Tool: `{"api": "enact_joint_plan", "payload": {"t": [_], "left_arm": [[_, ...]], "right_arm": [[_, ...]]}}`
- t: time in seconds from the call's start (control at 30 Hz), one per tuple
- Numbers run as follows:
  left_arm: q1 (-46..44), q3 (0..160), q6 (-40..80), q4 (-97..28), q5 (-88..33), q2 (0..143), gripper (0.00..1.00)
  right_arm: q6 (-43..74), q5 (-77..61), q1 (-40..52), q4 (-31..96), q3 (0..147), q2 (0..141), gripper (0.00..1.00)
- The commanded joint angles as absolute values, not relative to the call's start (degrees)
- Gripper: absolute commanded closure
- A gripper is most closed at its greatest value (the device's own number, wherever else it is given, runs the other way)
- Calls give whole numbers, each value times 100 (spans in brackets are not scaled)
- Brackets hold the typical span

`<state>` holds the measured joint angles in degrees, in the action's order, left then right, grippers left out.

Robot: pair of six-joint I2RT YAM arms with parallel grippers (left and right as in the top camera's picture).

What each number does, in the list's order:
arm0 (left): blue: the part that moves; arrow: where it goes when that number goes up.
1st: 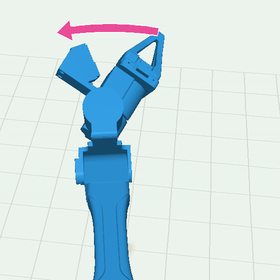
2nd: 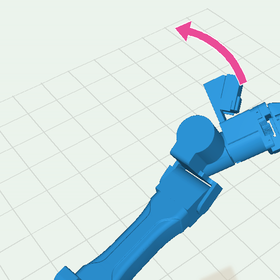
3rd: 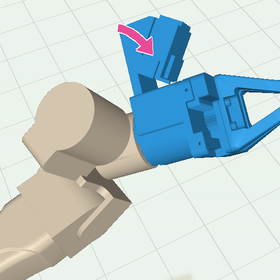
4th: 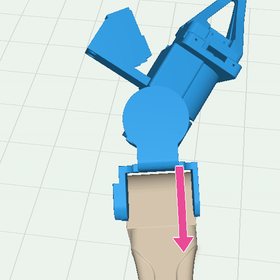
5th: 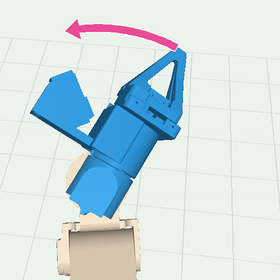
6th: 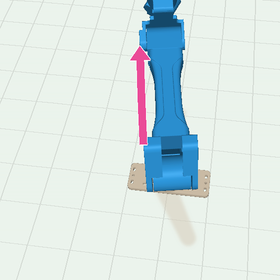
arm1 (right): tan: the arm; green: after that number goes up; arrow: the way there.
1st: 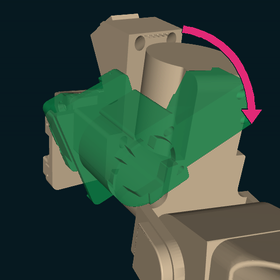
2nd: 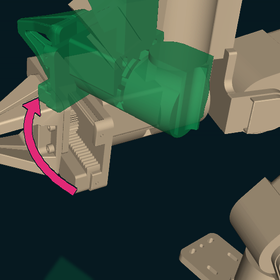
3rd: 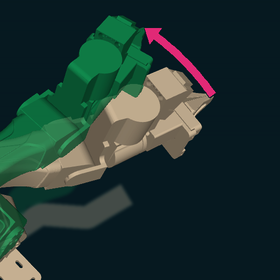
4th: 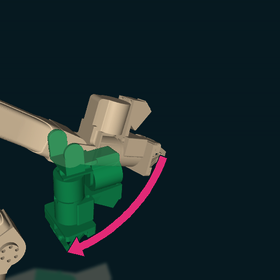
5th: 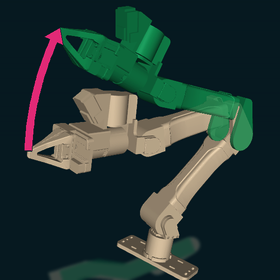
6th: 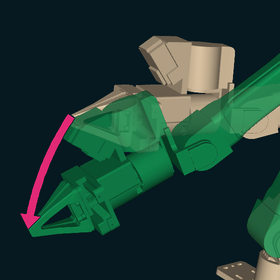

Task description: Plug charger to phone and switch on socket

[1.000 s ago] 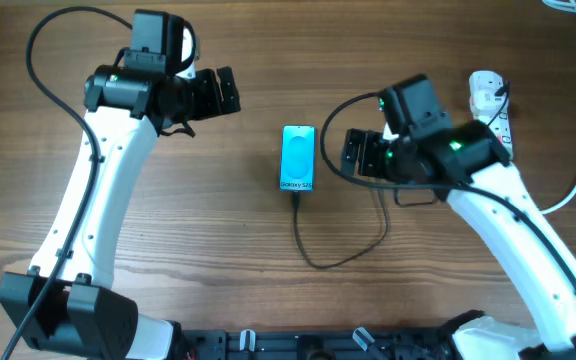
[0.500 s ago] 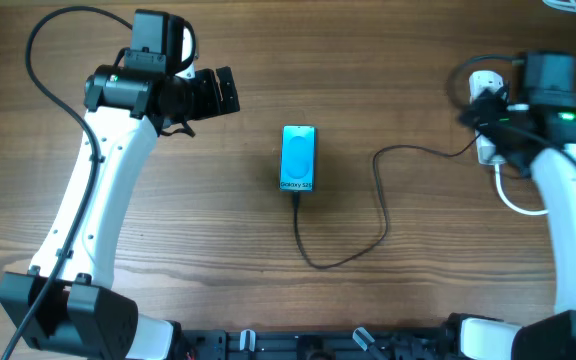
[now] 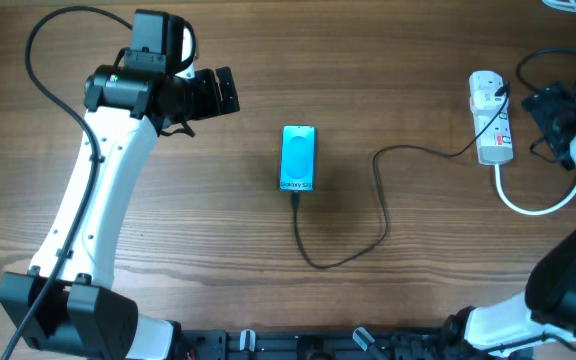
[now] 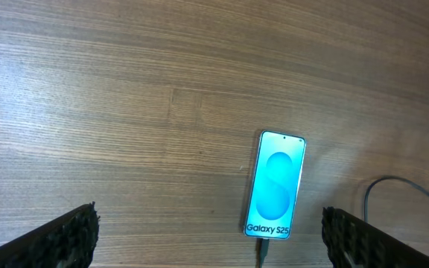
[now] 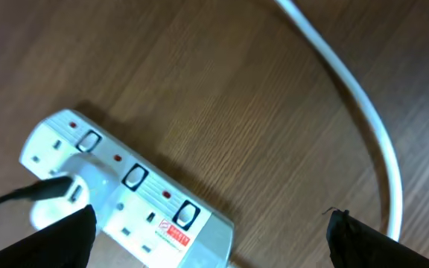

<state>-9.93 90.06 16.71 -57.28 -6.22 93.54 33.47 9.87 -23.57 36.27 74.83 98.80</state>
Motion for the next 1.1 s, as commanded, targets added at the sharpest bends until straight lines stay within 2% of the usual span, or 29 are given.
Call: {"api": "enact_joint_plan", "payload": {"t": [0.0,0.17,0.33,1.07], "left_arm": [[-974,9013,1719,-5732,-565,9382,0],[-974,9011,1719,-5732,-565,9382,0],[-974,9013,1719,-5732,-565,9382,0],[-974,9011,1719,-5732,-565,9382,0]], "right_arm": [[2672,764,-2370,3623,7693,10184,1],[2198,478,-2410,4219,8482,10276,1],[2163,484,-2423,4880,9052,11126,0],[1946,504,-2536,4115,8761,11987,0]]}}
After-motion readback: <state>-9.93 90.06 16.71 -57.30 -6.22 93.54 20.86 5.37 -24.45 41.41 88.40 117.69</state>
